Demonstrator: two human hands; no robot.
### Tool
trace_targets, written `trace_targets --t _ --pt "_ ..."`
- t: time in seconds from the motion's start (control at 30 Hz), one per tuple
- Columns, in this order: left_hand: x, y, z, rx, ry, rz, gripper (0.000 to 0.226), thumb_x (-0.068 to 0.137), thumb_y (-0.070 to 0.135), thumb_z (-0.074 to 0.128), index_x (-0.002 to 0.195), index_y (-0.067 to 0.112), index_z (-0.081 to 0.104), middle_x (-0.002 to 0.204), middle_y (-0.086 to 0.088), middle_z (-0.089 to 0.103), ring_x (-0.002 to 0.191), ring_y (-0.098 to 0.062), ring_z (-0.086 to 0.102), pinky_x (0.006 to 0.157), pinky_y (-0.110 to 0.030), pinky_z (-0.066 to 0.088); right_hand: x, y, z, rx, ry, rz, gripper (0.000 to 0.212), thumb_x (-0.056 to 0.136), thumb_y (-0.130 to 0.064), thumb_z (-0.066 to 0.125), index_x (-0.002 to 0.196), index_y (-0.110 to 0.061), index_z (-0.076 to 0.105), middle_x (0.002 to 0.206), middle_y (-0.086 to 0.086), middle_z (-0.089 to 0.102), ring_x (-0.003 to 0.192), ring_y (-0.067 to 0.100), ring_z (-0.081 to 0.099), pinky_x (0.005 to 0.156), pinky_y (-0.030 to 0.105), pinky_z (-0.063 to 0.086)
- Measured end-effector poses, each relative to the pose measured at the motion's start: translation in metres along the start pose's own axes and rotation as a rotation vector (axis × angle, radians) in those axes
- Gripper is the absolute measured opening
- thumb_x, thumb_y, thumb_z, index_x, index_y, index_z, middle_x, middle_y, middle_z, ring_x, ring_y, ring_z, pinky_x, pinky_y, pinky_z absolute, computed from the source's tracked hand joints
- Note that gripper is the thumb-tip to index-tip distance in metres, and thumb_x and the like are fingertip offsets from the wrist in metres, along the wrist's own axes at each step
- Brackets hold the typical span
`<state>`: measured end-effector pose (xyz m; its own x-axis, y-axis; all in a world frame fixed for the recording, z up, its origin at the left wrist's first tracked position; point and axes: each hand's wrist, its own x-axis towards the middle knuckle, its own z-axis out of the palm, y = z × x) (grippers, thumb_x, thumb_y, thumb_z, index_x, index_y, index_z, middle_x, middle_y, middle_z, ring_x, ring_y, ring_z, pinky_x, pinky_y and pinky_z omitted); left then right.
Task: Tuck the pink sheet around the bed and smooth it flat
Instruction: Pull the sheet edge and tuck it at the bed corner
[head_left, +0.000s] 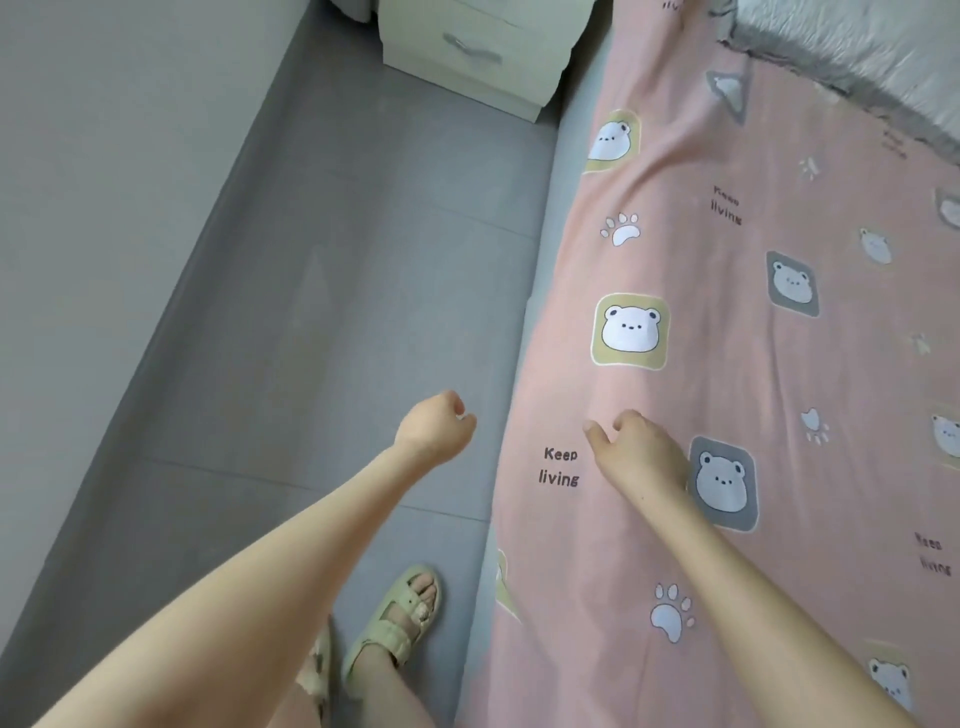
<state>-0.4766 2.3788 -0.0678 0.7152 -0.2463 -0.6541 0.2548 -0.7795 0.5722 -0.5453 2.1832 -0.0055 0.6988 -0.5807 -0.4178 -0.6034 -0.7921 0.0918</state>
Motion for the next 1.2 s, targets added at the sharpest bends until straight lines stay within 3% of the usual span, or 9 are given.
trace_targets --t 0.3,0.37,0.53,0.63,0.77,0.87,0.93,1.07,1.2 --pt "0.101 0.06 -0.027 -0.174 -0.087 -0.023 0.034 0.092 0.03 0.047 0.121 0.011 0.052 0.122 -0.007 0.059 0.107 -0.025 0.057 0.084 -0.03 0.045 0.135 -0.052 -0.024 -0.063 0.126 0.148 0.079 0.085 -0.058 0.052 0.139 -0.005 0.028 0.133 0.016 0.044 0.117 0.035 0.046 0.08 0.035 0.044" --pt "0.132 0.074 -0.039 -0.213 -0.11 -0.016 0.033 0.093 0.03 0.046 0.12 0.012 0.052 0.12 -0.005 0.059 0.105 -0.025 0.058 0.08 -0.029 0.045 0.182 -0.06 -0.037 -0.045 0.168 0.217 0.084 0.083 -0.059 0.054 0.14 -0.004 0.027 0.13 0.015 0.044 0.116 0.034 0.046 0.074 0.034 0.043" --pt "0.202 0.097 -0.075 -0.199 -0.142 0.031 0.027 0.093 0.031 0.046 0.111 0.014 0.056 0.105 -0.004 0.062 0.087 -0.023 0.057 0.064 -0.024 0.04 0.287 -0.094 -0.057 0.118 0.202 0.321 0.069 0.084 -0.06 0.052 0.114 0.003 0.049 0.116 0.017 0.057 0.102 0.032 0.059 0.071 0.033 0.043" --pt "0.242 0.113 -0.095 -0.23 -0.152 0.027 0.023 0.092 0.028 0.046 0.104 0.013 0.058 0.091 -0.001 0.057 0.079 -0.023 0.055 0.065 -0.025 0.042 0.333 -0.119 -0.066 0.142 0.182 0.322 0.061 0.086 -0.056 0.053 0.11 0.0 0.055 0.11 0.014 0.064 0.098 0.031 0.063 0.069 0.031 0.043" --pt "0.29 0.155 -0.104 -0.273 -0.136 0.04 0.018 0.092 0.023 0.047 0.098 0.011 0.059 0.089 0.0 0.058 0.08 -0.02 0.053 0.077 -0.033 0.049 0.372 -0.131 -0.085 0.045 0.016 0.3 0.01 0.086 -0.016 0.053 0.09 -0.012 0.062 0.097 0.01 0.068 0.093 0.028 0.067 0.062 0.024 0.042" --pt "0.325 0.199 -0.099 -0.25 -0.116 0.07 0.018 0.092 0.024 0.048 0.097 0.012 0.06 0.086 0.002 0.058 0.079 -0.019 0.052 0.068 -0.027 0.042 0.374 -0.117 -0.104 0.336 -0.09 0.318 0.019 0.074 -0.003 0.042 0.059 -0.014 0.04 0.054 0.009 0.054 0.048 0.023 0.062 0.044 0.018 0.029" --pt "0.348 0.231 -0.093 -0.226 -0.108 0.074 0.019 0.093 0.028 0.046 0.095 0.014 0.058 0.084 0.004 0.056 0.078 -0.017 0.051 0.063 -0.026 0.039 0.364 -0.099 -0.122 0.594 -0.119 0.283 0.018 0.071 -0.004 0.04 0.057 -0.011 0.032 0.049 0.013 0.039 0.029 0.022 0.047 0.044 0.019 0.029" --pt "0.401 0.296 -0.072 -0.429 -0.215 -0.121 0.027 0.096 0.037 0.039 0.102 0.016 0.054 0.095 -0.001 0.052 0.078 -0.02 0.055 0.077 -0.03 0.047 0.354 -0.053 -0.163 0.98 -0.245 0.285 0.024 0.076 0.002 0.049 0.054 -0.003 0.041 0.039 0.005 0.037 0.03 0.02 0.037 0.036 0.015 0.027" --pt "0.439 0.331 -0.059 -0.612 -0.318 -0.303 0.027 0.095 0.04 0.043 0.099 0.014 0.05 0.088 0.0 0.049 0.072 -0.018 0.051 0.063 -0.024 0.046 0.368 -0.022 -0.175 0.99 -0.337 0.3 0.03 0.078 0.001 0.054 0.05 -0.005 0.046 0.041 0.004 0.045 0.037 0.016 0.03 0.043 0.021 0.024"
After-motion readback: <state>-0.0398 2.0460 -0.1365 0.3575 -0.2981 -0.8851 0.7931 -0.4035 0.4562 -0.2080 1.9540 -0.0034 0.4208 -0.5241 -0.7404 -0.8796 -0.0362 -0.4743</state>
